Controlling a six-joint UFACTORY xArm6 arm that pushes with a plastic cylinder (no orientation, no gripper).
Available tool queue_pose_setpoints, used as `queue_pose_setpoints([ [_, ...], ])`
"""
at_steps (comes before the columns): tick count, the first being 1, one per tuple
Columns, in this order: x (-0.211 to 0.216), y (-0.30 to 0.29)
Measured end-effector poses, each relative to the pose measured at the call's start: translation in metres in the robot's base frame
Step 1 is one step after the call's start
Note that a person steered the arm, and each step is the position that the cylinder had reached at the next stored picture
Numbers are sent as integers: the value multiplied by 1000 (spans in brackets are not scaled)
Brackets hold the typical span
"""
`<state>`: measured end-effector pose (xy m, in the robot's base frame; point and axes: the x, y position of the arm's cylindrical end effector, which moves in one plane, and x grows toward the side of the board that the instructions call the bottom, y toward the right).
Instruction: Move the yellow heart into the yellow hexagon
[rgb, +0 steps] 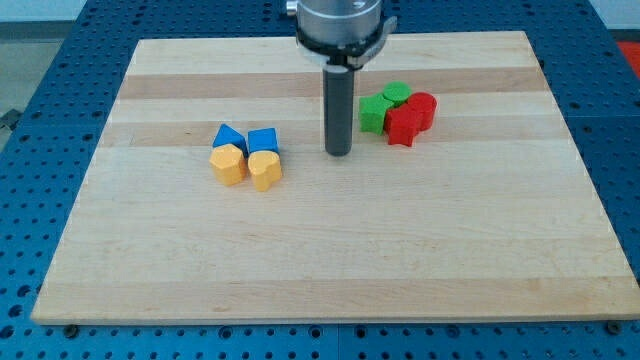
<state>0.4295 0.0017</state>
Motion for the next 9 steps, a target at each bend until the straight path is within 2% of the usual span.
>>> queue_pose_setpoints([
  [2, 55, -4],
  [3, 69, -10],
  [5, 70, -51],
  [9, 51, -69],
])
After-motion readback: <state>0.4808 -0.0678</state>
